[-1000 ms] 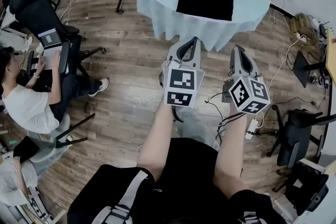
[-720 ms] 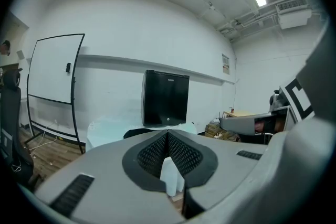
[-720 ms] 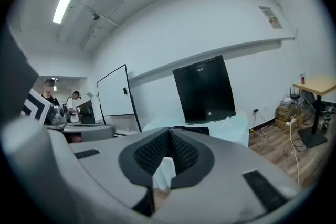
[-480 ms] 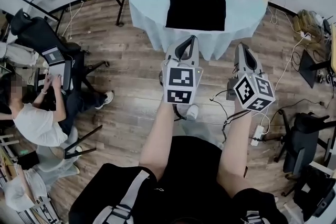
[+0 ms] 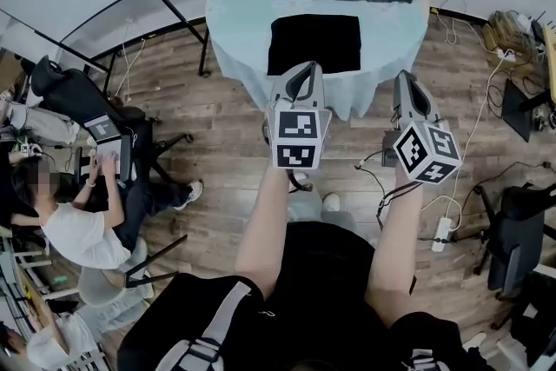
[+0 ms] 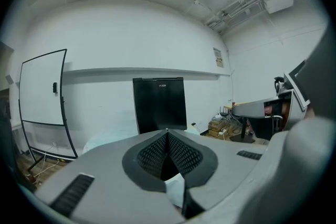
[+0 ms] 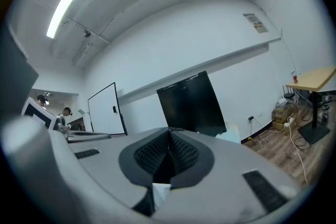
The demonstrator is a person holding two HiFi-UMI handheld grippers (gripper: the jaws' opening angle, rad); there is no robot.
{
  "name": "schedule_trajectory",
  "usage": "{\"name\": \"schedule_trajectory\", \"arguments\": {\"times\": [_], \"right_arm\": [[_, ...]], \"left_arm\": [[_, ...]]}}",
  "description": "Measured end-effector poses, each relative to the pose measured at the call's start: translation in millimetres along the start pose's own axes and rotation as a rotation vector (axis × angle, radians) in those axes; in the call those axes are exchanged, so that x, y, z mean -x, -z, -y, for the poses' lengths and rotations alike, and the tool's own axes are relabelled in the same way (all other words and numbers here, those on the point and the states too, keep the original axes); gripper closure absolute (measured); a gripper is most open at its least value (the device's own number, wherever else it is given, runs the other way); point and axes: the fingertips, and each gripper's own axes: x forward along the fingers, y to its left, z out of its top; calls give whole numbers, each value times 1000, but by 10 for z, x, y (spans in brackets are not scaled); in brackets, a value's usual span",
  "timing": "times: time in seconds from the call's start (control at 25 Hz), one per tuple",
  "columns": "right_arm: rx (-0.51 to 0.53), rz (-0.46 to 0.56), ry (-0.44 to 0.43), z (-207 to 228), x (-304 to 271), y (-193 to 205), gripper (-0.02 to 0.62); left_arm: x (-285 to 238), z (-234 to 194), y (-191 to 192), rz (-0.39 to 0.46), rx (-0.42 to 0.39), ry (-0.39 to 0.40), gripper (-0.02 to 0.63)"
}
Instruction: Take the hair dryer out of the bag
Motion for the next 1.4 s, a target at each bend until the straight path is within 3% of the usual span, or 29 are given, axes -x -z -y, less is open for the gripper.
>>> {"name": "schedule_trajectory", "arguments": {"times": [0.36,0.72,0.84,1.0,1.2,1.28,1.4], "right_arm": [[-4,2,17,205,-360,-84,589],[-16,-84,13,253,-963,221,589],[-35,-115,32,347,-1139,350,589],[-70,-169,56,499,-1360,572,589],[-92,-220,61,561,-1608,789,589],[-99,-241,65,581,-1703,878,589],[-105,-268,77,627,-1830,966,589]], "left_arm": [[-462,-54,70,-25,-38,25,591],[-1075,-135,427,-129,-26,104,589],[-1298,-121,597,-187,-10,152,539],[-1570,-80,913,-292,11,200,426],[-1827,-133,1145,-359,75,216,398],[-1934,-136,1190,-368,129,235,331],[-2094,-172,1280,-398,160,222,328]]}}
